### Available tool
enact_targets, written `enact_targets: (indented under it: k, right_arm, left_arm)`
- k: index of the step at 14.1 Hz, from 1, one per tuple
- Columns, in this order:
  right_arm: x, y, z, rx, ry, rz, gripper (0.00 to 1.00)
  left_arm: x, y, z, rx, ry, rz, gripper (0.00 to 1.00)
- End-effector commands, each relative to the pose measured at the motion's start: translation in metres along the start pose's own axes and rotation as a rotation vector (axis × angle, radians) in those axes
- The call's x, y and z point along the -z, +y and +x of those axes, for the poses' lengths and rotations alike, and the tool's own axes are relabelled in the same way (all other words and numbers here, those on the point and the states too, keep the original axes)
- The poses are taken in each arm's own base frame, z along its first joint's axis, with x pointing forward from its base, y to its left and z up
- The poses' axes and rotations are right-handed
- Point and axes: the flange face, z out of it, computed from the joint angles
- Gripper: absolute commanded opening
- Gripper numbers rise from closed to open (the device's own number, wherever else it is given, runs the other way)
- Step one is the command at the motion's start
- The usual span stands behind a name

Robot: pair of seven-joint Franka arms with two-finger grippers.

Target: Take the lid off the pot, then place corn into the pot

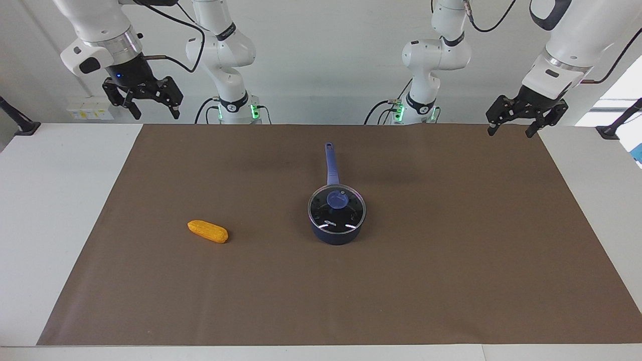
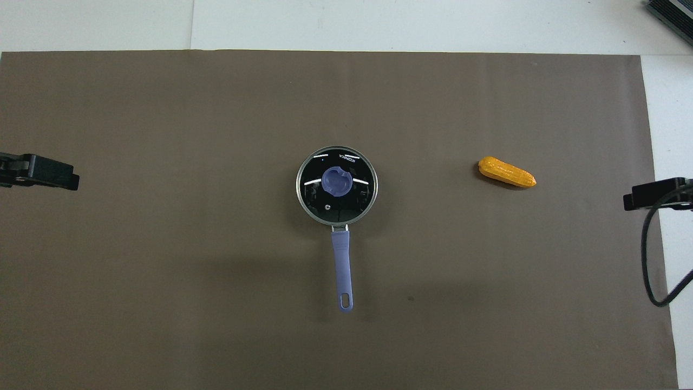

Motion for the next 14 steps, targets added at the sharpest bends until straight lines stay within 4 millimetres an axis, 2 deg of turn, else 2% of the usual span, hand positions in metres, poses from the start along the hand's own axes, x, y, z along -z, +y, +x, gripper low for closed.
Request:
enact_targets:
  k: [1,14]
  right_arm:
    - [0.0015,0.0016,-0.0002,0.015,-0.001,-0.022,1.0]
    - [0.0016,0.002,-0.0012,0.018,-0.001,-0.018,1.0]
  left_arm:
    - [0.0002,-0.0001,-0.0075,-0.021,-0.008,-0.015,1.0]
    - [0.0008,0.0,-0.0079,-0.012,-0.013,-0.015,1.0]
